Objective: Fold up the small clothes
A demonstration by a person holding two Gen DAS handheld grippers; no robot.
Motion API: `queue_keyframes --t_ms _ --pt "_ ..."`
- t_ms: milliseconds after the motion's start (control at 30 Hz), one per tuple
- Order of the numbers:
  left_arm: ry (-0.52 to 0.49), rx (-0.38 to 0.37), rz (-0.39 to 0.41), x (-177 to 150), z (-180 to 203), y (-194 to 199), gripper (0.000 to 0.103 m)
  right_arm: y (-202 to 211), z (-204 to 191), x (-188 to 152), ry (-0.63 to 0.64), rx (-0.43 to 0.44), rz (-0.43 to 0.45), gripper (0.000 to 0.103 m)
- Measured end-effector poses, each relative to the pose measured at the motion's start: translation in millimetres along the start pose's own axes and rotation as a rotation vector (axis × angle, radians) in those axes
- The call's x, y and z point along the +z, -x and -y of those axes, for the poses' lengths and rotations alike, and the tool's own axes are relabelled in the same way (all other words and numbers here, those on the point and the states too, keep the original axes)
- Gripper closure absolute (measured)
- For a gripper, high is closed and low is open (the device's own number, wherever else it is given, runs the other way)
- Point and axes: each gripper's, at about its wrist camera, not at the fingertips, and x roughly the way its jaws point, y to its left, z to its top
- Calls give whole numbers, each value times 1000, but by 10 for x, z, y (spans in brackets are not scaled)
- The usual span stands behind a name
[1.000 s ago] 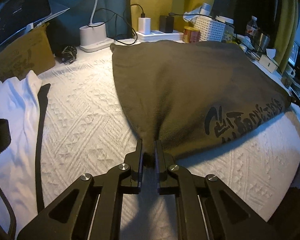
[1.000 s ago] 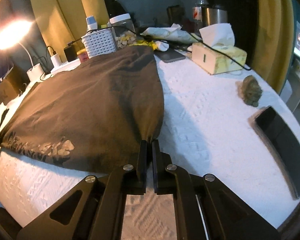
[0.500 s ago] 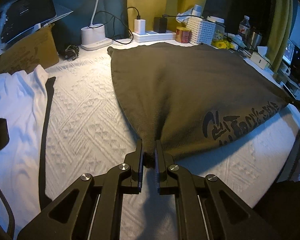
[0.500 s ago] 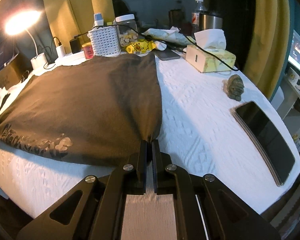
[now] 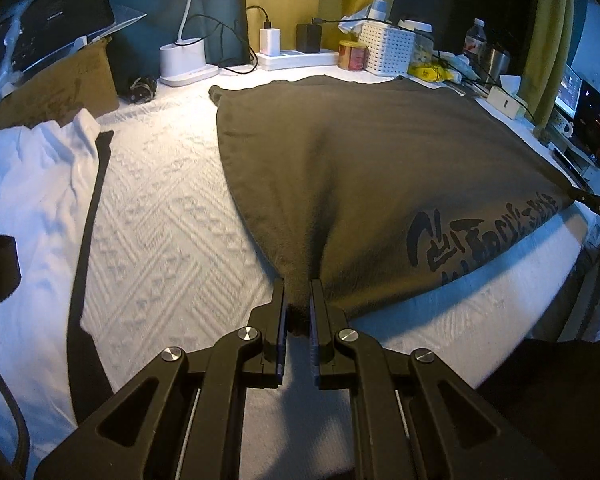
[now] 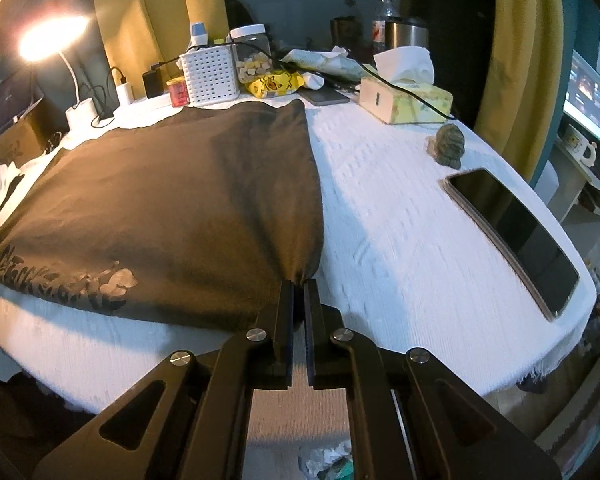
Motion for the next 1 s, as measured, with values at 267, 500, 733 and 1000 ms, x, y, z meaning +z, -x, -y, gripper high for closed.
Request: queue_keyframes --t_ms 267,500,733,1000 --pt "-3 -8 1 -118 30 50 95 73 9 -108 -5 -6 5 98" --pt "4 -4 -19 -123 16 36 91 35 24 -127 -18 -6 -1 97" --pt "106 38 8 -77 -148 165 39 100 62 -50 4 -25 -14 92" --pt "98 85 22 210 -109 78 39 102 238 128 -14 -31 27 67"
